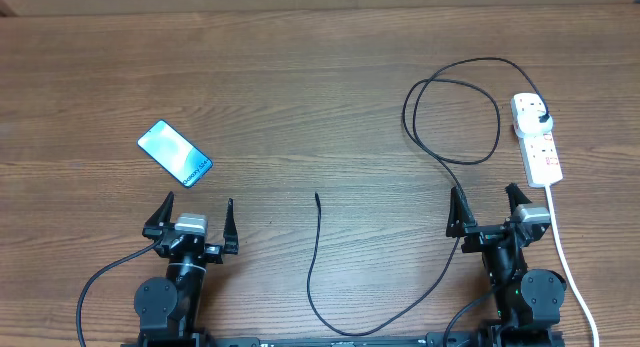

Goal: Plug charger to phone and switch on socket

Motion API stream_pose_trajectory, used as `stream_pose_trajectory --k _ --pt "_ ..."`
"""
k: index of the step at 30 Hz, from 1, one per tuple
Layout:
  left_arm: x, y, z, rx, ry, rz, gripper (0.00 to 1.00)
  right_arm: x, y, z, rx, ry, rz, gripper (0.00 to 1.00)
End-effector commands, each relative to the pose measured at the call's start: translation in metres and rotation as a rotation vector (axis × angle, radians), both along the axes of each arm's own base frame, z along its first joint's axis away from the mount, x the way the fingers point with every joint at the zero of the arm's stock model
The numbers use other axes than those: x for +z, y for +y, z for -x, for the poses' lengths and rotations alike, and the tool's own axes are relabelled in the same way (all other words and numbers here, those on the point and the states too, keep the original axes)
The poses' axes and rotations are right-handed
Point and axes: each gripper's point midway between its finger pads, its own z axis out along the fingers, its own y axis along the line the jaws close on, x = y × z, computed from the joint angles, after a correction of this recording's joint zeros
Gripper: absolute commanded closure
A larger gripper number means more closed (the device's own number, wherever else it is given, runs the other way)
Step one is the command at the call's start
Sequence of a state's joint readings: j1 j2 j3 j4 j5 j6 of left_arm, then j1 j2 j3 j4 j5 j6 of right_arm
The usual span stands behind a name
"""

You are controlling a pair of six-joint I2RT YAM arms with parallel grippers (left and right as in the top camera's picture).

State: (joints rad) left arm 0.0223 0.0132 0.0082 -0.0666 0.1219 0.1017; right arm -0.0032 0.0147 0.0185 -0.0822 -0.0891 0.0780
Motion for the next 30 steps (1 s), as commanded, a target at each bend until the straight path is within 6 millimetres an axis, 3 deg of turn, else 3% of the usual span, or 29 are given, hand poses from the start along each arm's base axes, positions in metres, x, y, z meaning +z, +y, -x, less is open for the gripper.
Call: stream_pose_trajectory --k 1,21,30 --pt "0.0 0.004 0.0 0.023 0.002 0.037 0.01 -0.002 -0.001 0.0 -0.006 -0.005 0.004 0.0" --pt "-0.001 0.013 0.0 0.077 0.018 0.106 0.01 -0.002 -0.001 0.0 -0.005 -0.005 0.004 0.0" --pt "0.007 0.016 0.014 0.104 0.111 0.116 0.0 -0.002 -0.001 0.0 -0.005 -0.005 0.004 0.0"
